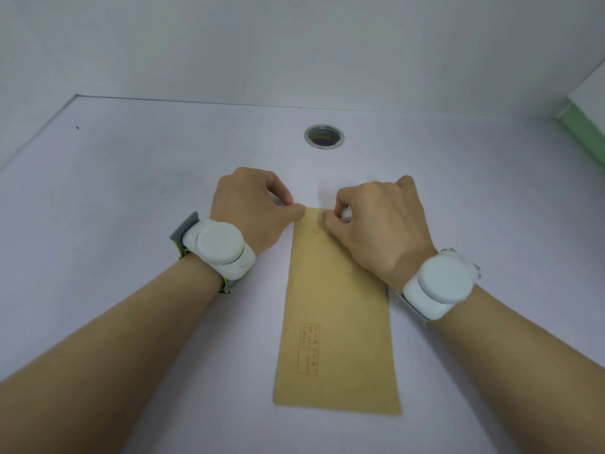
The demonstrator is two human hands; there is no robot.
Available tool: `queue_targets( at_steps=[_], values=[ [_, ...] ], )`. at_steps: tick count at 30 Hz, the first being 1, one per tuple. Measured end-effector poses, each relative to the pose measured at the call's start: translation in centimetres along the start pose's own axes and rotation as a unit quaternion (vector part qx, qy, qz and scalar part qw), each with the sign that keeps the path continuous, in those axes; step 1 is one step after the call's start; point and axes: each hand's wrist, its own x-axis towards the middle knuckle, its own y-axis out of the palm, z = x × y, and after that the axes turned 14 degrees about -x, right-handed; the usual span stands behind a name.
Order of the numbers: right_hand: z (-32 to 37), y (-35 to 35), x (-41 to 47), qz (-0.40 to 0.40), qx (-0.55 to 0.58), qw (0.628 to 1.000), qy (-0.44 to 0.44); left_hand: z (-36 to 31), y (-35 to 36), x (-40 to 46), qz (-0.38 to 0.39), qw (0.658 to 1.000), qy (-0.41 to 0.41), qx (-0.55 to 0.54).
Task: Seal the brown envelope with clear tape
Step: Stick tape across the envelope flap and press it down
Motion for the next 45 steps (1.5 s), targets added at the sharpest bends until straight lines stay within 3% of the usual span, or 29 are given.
queue_targets(
  at_steps=[9,12,15,21,25,35,45],
  values=[
    [0.0,0.2,0.0,-0.005,-0.002,1.000,-0.003,0.7,-0.5,0.1,-0.005,1.000,0.016,-0.023],
    [0.0,0.5,0.0,-0.028,-0.019,0.999,-0.005,0.8,0.3,-0.1,0.048,0.995,0.084,-0.028],
    [-0.1,0.7,0.0,-0.049,-0.029,0.998,-0.005,0.8,0.7,-0.1,0.116,0.985,0.127,0.033],
    [0.2,0.2,-0.1,-0.076,0.012,0.997,-0.021,0.5,0.2,0.1,0.128,0.986,0.103,0.012],
    [0.3,0.1,-0.2,-0.076,0.029,0.996,-0.033,0.3,-0.3,0.2,0.162,0.981,0.077,-0.078],
    [0.0,-1.0,-0.1,-0.030,0.005,0.999,-0.025,0.9,-0.7,0.2,0.148,0.983,0.097,-0.043],
    [-2.3,-1.0,-0.4,-0.010,0.064,0.996,-0.057,1.4,-1.9,0.4,0.151,0.979,0.135,0.002]
  ],
)
